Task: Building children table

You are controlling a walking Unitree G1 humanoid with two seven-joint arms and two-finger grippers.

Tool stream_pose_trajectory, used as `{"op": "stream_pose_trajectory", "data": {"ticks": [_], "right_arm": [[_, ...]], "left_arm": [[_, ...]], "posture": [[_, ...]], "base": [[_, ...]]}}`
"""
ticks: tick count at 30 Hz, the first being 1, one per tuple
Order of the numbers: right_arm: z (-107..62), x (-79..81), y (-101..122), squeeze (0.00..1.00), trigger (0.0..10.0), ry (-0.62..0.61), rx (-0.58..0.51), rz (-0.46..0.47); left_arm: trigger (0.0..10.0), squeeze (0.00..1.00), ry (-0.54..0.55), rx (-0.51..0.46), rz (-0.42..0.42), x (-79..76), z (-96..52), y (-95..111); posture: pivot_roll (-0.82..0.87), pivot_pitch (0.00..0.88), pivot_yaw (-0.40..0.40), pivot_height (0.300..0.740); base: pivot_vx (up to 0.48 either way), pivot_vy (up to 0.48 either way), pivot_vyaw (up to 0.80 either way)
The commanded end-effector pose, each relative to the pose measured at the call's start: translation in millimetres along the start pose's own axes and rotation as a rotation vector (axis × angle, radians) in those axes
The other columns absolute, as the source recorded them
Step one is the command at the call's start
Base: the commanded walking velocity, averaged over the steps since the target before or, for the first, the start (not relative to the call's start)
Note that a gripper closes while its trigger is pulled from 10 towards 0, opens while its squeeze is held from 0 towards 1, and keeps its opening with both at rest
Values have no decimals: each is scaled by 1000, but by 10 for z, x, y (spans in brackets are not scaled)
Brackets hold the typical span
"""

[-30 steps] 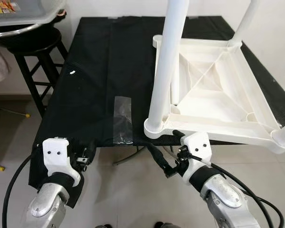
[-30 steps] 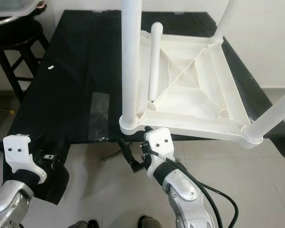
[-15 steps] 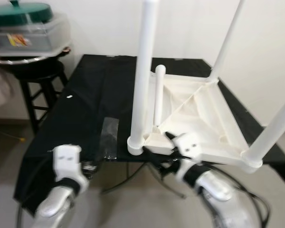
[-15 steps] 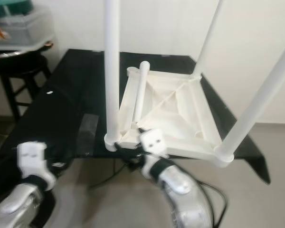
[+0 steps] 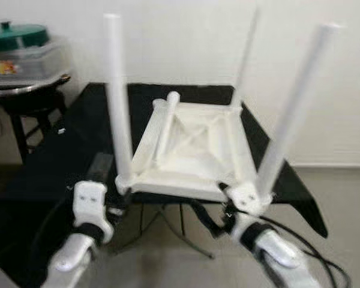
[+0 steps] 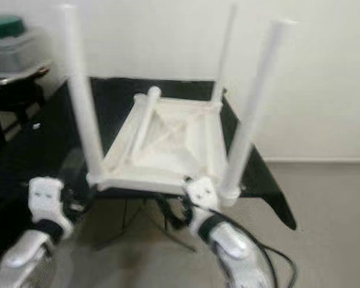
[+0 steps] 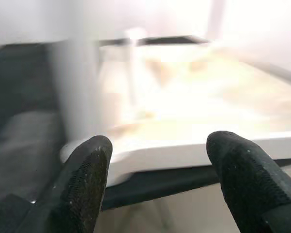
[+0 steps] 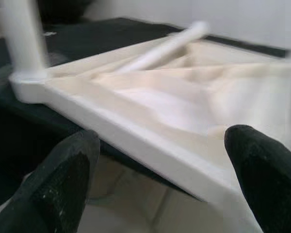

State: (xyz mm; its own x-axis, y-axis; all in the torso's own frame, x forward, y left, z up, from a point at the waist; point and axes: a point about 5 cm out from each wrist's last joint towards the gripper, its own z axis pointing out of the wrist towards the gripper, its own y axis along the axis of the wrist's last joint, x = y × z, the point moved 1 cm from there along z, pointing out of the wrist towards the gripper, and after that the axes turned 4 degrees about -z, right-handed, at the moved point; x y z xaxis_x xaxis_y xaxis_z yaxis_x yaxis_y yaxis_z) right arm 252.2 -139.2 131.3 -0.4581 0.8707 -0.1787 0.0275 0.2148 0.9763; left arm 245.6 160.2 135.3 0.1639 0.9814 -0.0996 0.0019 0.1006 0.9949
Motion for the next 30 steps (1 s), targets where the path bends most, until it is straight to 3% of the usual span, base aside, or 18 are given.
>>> {"op": "stream_pose_trajectory", "data": {"ticks": [1,24,30], "right_arm": [[35,49,40,0,10000,18,-31,7],[26,35,35,0,10000,54,-40,-3],[38,56,31,0,10000,85,-34,-14]], "left_arm": [[10000,0,14,16,-10,39,-31,-19],[10000,0,-4,26,-49,-55,8,-55],[10000,0,-39,11,-28,-91,41,-23]], "posture": [[-77,0,-33,740],[-93,0,-50,740],[-82,2,-55,740]], "base": [[0,-469,0],[0,-469,0],[0,-469,800]]}}
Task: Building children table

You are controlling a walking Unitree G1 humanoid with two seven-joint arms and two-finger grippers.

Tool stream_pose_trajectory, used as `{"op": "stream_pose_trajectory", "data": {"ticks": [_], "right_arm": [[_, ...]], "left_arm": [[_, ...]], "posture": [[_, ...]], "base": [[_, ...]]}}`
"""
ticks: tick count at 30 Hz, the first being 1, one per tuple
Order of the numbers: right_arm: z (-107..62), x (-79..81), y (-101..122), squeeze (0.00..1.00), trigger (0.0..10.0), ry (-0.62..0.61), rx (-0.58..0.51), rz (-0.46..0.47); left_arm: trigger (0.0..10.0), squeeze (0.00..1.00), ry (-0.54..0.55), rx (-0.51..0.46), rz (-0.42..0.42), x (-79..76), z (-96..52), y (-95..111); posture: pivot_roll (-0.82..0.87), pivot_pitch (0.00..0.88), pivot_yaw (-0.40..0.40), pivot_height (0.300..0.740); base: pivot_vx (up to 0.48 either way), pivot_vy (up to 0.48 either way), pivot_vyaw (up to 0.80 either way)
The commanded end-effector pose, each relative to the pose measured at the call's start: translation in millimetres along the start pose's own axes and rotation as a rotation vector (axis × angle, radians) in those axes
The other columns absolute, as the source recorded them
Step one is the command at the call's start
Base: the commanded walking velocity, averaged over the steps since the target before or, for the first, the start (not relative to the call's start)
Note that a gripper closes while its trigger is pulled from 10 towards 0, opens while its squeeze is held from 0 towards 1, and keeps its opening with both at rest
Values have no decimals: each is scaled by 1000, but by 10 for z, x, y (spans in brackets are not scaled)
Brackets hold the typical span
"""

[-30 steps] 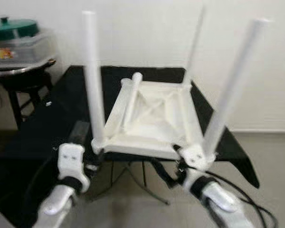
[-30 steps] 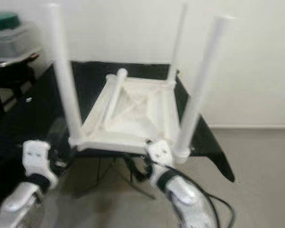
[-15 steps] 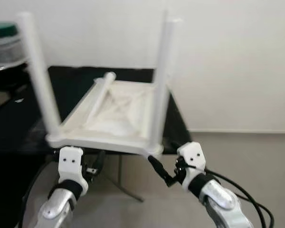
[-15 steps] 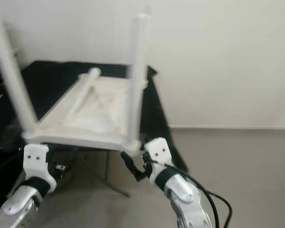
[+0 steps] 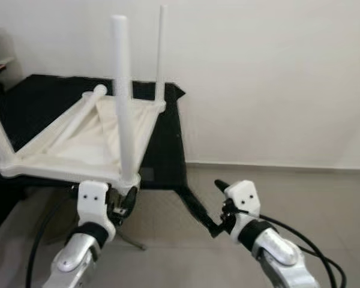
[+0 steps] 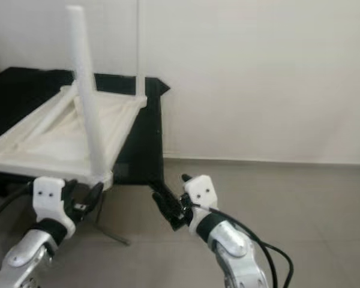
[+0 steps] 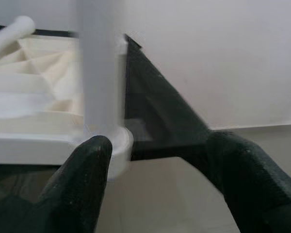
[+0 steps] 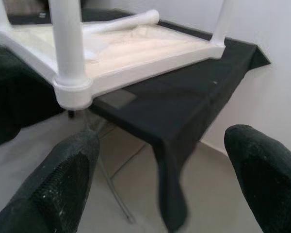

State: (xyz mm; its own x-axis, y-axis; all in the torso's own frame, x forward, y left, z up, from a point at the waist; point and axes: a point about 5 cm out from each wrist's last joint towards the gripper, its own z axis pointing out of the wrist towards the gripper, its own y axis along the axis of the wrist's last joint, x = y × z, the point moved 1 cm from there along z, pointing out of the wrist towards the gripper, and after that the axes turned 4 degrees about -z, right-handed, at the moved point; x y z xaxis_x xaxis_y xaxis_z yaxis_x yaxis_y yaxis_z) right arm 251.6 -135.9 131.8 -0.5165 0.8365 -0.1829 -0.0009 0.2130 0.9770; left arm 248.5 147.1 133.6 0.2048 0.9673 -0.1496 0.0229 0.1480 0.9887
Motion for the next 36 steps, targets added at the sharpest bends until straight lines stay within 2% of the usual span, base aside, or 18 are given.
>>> {"op": "stream_pose_trajectory", "data": {"ticks": [1,31,36], "right_arm": [[33,23,16,0,10000,19,-7,1],[86,-18,9,0,10000,21,-15,18],[90,-18,17,0,10000,36,-23,20]], "left_arm": [[10000,0,1,-2,26,25,-9,13],[10000,0,-7,-28,25,-7,90,77],[10000,0,-3,-33,16,-17,97,71]], "posture": [[-82,2,-55,740],[-101,0,-53,740],[-110,0,-53,740]], "base": [[0,-469,800],[0,-469,800],[0,-469,424]]}}
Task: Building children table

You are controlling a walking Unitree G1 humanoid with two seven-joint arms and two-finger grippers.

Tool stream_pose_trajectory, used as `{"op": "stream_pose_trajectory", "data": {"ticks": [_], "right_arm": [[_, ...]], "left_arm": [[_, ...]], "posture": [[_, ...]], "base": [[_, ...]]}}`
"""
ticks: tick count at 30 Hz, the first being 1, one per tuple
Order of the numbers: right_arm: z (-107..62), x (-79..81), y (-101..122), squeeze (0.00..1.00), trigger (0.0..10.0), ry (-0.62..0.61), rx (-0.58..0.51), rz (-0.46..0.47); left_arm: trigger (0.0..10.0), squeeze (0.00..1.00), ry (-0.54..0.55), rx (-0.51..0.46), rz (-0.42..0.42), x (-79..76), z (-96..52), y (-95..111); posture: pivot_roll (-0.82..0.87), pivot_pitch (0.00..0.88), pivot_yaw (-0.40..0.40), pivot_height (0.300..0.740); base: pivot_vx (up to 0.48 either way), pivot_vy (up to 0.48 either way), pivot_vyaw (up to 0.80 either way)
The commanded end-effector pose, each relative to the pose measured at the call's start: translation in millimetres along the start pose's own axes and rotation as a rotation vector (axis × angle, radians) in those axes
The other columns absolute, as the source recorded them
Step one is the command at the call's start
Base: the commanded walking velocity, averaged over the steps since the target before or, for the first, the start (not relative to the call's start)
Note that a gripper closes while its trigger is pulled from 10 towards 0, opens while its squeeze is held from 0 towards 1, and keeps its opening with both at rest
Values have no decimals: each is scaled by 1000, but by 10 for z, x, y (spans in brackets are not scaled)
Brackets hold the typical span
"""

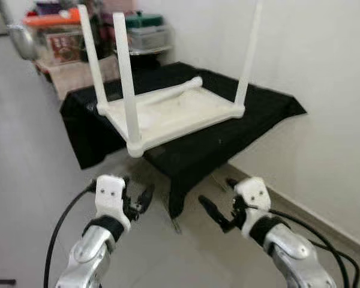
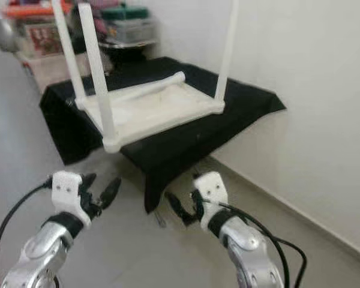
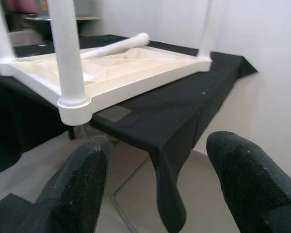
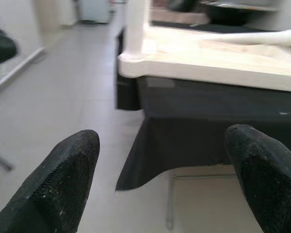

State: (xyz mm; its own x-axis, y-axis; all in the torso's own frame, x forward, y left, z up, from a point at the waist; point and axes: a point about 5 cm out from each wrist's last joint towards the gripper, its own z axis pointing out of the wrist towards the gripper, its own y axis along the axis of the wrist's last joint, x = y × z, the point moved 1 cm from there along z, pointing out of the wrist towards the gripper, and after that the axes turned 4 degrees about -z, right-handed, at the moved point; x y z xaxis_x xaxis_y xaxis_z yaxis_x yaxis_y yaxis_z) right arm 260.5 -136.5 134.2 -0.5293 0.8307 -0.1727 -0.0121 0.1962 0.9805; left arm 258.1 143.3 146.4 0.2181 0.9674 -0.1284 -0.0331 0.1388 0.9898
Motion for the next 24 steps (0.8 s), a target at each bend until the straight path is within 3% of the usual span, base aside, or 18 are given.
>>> {"op": "stream_pose_trajectory", "data": {"ticks": [1,24], "right_arm": [[20,37,-5,0,10000,21,-5,11],[30,41,-20,0,10000,37,-6,13]], "left_arm": [[10000,0,11,20,-5,18,-8,-51],[10000,0,9,23,-6,29,32,-75]], "posture": [[-110,0,-53,740],[-122,0,-42,740]], "base": [[0,-469,0],[0,-468,0]]}}
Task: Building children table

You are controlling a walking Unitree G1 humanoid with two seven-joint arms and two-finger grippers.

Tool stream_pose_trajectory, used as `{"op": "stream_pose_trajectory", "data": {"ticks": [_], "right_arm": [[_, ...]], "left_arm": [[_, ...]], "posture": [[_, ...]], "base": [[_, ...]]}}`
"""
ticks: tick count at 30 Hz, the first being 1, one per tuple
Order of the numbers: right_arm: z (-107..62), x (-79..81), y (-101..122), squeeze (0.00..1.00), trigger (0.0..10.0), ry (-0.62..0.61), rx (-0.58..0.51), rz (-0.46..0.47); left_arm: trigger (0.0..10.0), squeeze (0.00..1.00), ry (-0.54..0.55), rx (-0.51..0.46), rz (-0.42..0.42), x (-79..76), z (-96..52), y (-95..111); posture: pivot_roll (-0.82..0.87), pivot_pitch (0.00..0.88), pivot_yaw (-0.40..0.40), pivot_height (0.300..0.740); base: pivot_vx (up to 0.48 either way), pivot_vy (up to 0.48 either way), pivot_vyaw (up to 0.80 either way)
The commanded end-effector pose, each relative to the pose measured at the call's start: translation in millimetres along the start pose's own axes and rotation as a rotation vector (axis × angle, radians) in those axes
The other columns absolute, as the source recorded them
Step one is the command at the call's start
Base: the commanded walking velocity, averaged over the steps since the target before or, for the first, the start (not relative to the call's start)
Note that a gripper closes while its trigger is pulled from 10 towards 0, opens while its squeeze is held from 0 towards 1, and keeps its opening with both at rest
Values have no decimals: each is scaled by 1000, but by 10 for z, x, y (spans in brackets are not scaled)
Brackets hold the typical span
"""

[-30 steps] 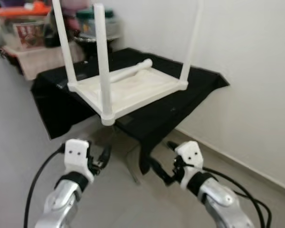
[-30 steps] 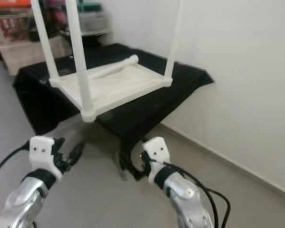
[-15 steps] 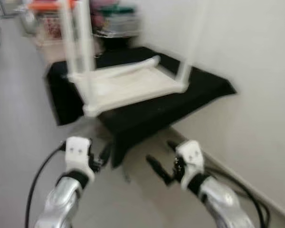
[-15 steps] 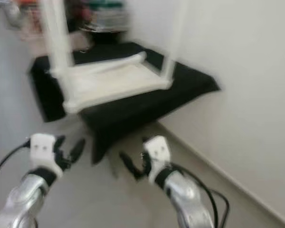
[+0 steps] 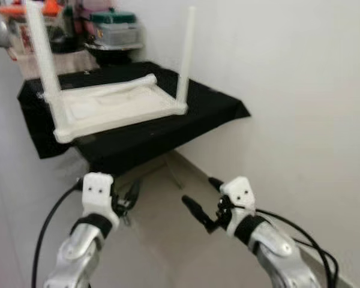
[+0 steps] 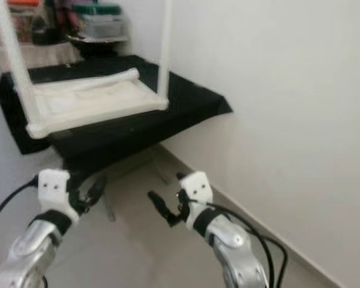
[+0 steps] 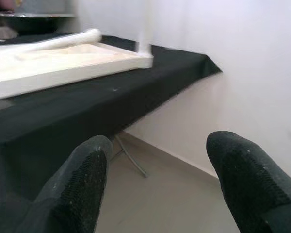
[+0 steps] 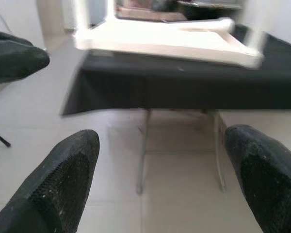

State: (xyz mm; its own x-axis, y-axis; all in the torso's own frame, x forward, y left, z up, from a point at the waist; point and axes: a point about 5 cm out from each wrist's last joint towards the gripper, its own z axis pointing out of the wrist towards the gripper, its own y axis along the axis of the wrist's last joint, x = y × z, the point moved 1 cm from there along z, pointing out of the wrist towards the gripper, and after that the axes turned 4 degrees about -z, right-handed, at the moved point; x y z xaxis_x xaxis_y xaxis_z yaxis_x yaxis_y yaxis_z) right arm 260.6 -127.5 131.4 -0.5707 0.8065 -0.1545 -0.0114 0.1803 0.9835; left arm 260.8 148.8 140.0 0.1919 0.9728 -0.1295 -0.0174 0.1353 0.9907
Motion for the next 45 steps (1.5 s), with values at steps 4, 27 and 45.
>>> {"op": "stream_pose_trajectory", "data": {"ticks": [4,27,45], "right_arm": [[-19,-26,-13,0,10000,-3,8,-26],[6,-13,-4,0,10000,5,-14,-1],[22,-32,-20,0,10000,-2,8,-2]], "left_arm": [[10000,0,23,17,-11,2,24,-41],[10000,0,32,21,-2,34,35,-41],[10000,0,-16,29,28,-11,58,-49]], "posture": [[-120,0,-40,740],[-121,0,-29,740],[-123,0,-23,740]], "base": [[0,-232,400],[0,0,765],[220,0,162]]}}
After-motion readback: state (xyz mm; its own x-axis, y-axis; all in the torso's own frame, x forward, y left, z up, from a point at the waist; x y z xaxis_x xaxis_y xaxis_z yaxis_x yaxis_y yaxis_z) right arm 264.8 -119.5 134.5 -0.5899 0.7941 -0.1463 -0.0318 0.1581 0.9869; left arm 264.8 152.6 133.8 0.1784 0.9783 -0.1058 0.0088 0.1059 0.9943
